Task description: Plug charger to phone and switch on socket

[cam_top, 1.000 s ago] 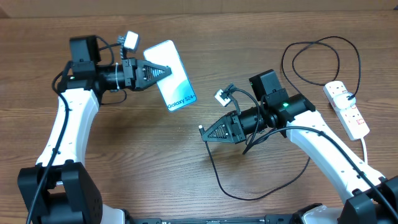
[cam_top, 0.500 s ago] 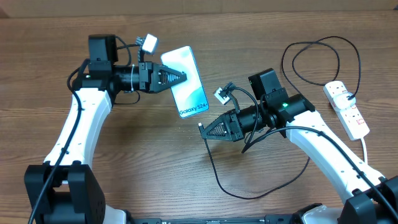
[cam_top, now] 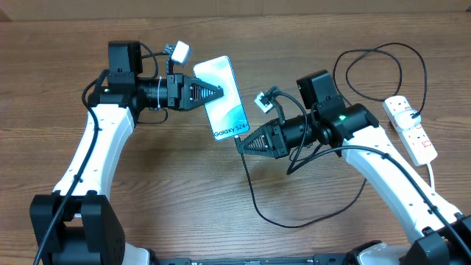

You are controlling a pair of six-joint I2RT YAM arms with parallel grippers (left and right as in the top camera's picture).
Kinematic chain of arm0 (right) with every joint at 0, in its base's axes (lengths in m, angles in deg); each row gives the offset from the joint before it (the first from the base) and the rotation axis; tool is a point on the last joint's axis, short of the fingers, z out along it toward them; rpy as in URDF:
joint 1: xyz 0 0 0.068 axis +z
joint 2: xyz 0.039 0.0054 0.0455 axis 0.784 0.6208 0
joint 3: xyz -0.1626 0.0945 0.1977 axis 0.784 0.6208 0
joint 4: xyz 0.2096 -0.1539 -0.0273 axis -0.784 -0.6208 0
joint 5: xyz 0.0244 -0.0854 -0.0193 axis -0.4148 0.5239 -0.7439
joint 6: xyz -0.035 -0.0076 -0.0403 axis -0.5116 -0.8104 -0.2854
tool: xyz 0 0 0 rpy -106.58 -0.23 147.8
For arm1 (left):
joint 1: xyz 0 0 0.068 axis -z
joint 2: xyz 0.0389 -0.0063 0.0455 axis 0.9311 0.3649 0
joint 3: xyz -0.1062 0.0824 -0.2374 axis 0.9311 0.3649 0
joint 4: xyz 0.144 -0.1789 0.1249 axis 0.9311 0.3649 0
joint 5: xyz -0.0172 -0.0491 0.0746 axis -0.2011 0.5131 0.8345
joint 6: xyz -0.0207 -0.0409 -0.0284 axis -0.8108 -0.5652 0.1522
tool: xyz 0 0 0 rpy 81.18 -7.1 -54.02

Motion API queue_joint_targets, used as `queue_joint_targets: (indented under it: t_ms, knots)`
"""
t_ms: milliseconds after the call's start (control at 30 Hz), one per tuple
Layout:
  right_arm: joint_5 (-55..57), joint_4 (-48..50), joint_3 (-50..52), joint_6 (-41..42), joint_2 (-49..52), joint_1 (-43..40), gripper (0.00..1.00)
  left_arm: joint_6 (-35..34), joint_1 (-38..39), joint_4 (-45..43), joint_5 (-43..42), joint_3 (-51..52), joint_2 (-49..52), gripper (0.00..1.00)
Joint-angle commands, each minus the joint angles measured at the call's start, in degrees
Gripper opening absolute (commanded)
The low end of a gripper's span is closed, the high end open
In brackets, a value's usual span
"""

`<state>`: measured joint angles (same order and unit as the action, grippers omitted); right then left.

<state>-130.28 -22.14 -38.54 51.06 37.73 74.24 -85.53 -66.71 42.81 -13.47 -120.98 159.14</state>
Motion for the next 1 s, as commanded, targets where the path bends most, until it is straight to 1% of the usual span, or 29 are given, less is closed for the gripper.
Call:
queue_joint_targets:
  t_ms: [0, 167, 267, 800, 967]
  knots:
    - [-0.09, -1.18, -1.55, -0.11, -0.22, -0.17, 0.04, 1.99, 0.11, -0.07, -1.95, -1.03, -0.57, 0.04]
    - [-0.37, -3.67, -1.55, -0.13, -0.24, -0.17, 0.04, 2.43, 0.11, -0.04, -1.31, -1.03, -0.57, 0.04]
    - [-3.23, -4.04, -1.55, -0.39, -0.24, -0.17, 0.04, 2.4, 0.11, -0.04, -0.48, -1.03, -0.57, 0.04]
    - [-4.0, -0.48, -1.55, -0.28, -0.22, -0.17, 0.04, 2.23, 0.13, 0.24, -0.7, -1.03, -0.57, 0.04]
    - [-4.94, -1.07, -1.55, 0.37, -0.22, -0.17, 0.04, -0.11, 0.13, 0.22, -0.72, -1.03, -0.57, 0.04]
